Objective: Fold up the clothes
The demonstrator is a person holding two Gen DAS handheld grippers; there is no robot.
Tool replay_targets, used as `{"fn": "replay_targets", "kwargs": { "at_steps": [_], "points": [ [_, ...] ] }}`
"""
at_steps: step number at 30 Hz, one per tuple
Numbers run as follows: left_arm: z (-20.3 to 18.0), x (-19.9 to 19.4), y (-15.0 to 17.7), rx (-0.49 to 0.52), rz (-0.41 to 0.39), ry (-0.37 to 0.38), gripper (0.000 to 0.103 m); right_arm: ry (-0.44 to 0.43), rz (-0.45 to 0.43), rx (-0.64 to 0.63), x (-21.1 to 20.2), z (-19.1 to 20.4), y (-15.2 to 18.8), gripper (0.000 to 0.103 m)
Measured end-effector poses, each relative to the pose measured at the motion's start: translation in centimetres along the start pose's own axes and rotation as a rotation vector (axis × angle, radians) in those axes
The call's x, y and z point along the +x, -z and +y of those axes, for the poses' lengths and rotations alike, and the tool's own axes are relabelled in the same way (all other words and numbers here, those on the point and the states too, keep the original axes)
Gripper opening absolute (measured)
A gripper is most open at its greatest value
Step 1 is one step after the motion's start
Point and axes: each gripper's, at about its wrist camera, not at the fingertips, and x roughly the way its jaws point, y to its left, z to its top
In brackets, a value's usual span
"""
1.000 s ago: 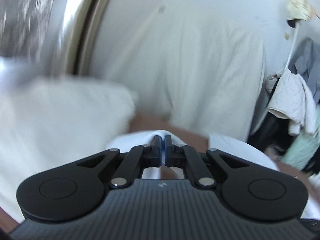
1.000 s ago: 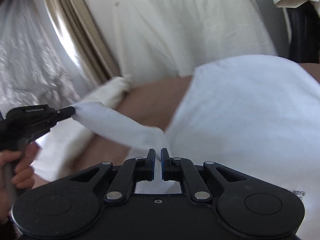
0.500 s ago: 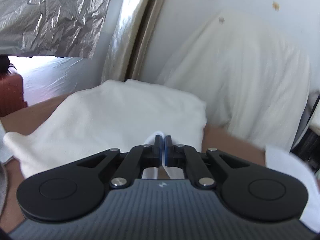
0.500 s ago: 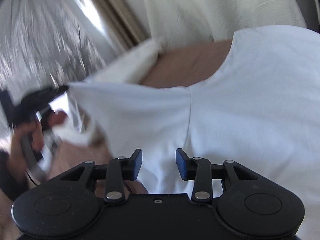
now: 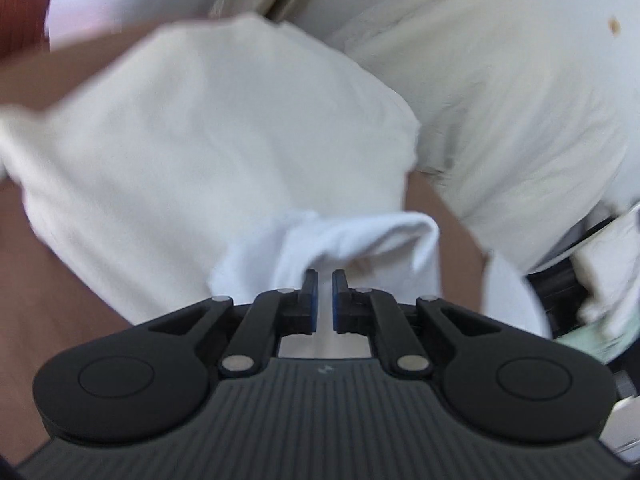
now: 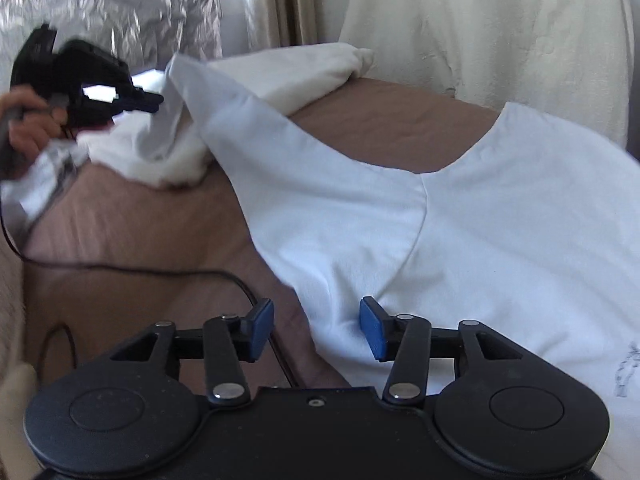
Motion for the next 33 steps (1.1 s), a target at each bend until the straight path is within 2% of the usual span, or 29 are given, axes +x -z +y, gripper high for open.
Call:
{"fn": "replay_targets", "kwargs": {
  "at_steps": [2,3,6,8,10,13,14,15,17,19,20,21,22,23,24,26,30,31,33],
  "points": [
    [-0.2,0.9,-0.5,0.080,-0.002,-0.041,0.018,0.023,-0.004,0.007,-0.7,0.4,-0.1,0.053],
    [-0.6,1.0,-0.3,0.104,0.000,-0.045,0.025,0.017,-0.014,0.029,-1.5,0.4,-0.2,0.053],
    [-1.7,0.8,-0.1,0.171,0.003,-0.048,0.037,-0.020,-0.051,0.121,-4.0,0.5,0.0,0.056],
    [-2.3,0.4,0.2,0.221,0.002,-0.065,0.046,-0.034,-0.074,0.162,-5.3,0.8,0.4,0.065],
    [-3.0,0.3,0.7,0.274,0.001,-0.095,0.049,0.002,-0.064,0.119,-5.4,1.3,0.6,0.069],
    [-4.0,0.4,1.5,0.360,0.002,-0.141,0.055,0.118,-0.004,0.036,-3.7,1.9,0.5,0.069],
    [-4.2,0.5,1.8,0.395,0.008,-0.142,0.060,0.145,0.015,0.031,-3.0,1.9,0.3,0.069],
    [-4.4,0.6,2.0,0.433,0.020,-0.141,0.065,0.141,0.025,0.034,-2.2,1.8,0.1,0.069],
    [-4.5,1.5,2.6,0.485,0.036,-0.169,0.069,0.119,0.032,0.030,-0.6,1.7,-0.3,0.069],
    [-4.5,2.6,2.9,0.524,0.054,-0.215,0.069,0.139,0.024,0.017,0.5,1.6,-0.6,0.069],
    [-4.5,3.0,3.0,0.537,0.048,-0.235,0.062,0.147,0.012,0.030,0.6,1.3,-0.7,0.069],
    [-4.6,2.9,2.9,0.542,0.007,-0.263,0.012,0.155,0.000,0.043,0.7,0.9,-0.8,0.068],
    [-4.9,2.4,2.6,0.542,-0.059,-0.302,0.003,0.163,-0.012,0.056,0.8,0.6,-0.9,0.061],
    [-5.3,1.6,2.2,0.557,-0.124,-0.305,0.000,0.171,-0.024,0.069,1.0,0.3,-1.0,0.033],
    [-5.6,0.4,1.7,0.564,-0.214,-0.291,0.000,0.179,-0.036,0.081,1.1,0.0,-1.1,0.020],
    [-5.9,-2.2,0.6,0.567,-0.398,-0.262,0.000,0.194,-0.059,0.107,1.3,-0.7,-1.3,0.016],
    [-4.4,-4.8,-1.1,0.498,-0.527,-0.217,0.000,0.090,-0.186,0.262,-2.9,-3.3,-1.2,0.016],
    [-4.0,-5.5,-1.6,0.480,-0.557,-0.205,0.000,0.086,-0.182,0.264,-3.2,-3.6,-1.1,0.015],
    [-1.9,-5.2,-2.4,0.367,-0.396,-0.094,0.002,0.093,-0.155,0.258,-3.1,-4.0,-0.9,0.015]
  ]
}}
